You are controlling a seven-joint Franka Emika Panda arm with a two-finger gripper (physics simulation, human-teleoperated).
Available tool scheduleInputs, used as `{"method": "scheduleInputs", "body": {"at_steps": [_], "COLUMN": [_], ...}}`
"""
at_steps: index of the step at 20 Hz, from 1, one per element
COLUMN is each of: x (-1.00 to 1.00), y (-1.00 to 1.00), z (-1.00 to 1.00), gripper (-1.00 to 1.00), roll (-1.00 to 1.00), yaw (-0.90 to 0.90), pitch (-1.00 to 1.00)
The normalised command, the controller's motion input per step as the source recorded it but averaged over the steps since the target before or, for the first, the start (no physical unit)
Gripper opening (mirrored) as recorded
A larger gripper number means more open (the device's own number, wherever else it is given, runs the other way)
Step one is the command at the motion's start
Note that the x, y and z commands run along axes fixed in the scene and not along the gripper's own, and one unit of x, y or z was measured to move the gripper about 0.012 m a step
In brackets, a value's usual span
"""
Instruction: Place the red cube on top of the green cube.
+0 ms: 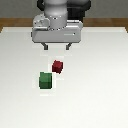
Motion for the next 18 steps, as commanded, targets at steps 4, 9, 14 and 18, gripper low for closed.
{"method": "scheduleInputs", "body": {"at_steps": [4,9,14,18], "x": [0.08,0.20,0.00,0.00], "y": [0.00,0.00,0.00,0.00], "z": [-1.00,-0.20,-0.20,-0.50], "gripper": [1.00,1.00,1.00,1.00], "roll": [0.00,0.00,0.00,0.00], "yaw": [0.00,0.00,0.00,0.00], "pitch": [0.00,0.00,0.00,0.00]}}
